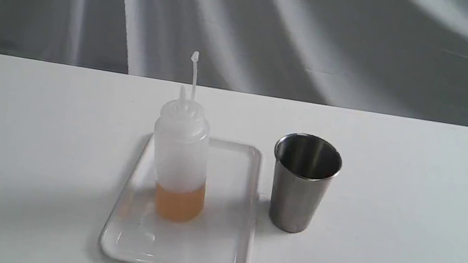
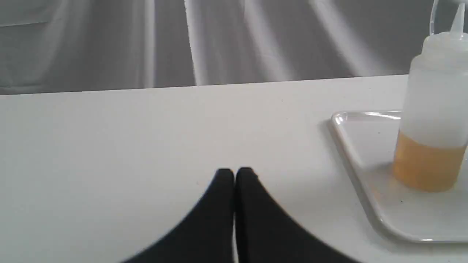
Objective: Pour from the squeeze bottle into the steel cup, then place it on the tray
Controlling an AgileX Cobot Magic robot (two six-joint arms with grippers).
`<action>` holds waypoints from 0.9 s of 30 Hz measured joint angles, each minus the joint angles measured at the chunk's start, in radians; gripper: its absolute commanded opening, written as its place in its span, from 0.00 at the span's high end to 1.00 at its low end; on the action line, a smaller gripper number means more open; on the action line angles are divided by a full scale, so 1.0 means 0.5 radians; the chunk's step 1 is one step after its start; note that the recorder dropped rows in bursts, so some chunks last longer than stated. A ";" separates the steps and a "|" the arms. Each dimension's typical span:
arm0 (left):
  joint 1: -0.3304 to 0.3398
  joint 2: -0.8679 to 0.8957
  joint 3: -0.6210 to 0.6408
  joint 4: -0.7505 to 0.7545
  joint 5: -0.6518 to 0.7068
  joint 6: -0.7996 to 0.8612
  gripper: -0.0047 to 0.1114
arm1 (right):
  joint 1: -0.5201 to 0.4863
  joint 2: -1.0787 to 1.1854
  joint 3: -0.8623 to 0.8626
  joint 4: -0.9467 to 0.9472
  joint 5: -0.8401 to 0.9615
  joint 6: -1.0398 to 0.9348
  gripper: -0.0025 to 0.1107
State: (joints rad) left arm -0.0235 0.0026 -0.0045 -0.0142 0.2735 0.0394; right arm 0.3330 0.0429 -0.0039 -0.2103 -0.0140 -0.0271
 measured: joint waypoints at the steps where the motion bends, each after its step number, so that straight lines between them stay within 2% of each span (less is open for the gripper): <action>1: 0.000 0.000 0.000 0.000 0.000 0.000 0.96 | -0.014 0.000 0.000 0.000 0.000 0.000 0.98; 27: 0.000 0.000 0.000 0.000 0.000 0.000 0.96 | -0.696 -0.074 0.000 0.009 0.013 0.000 0.98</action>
State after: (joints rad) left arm -0.0235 0.0026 -0.0045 -0.0142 0.2735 0.0394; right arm -0.0150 0.0061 -0.0039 -0.2059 -0.0077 -0.0271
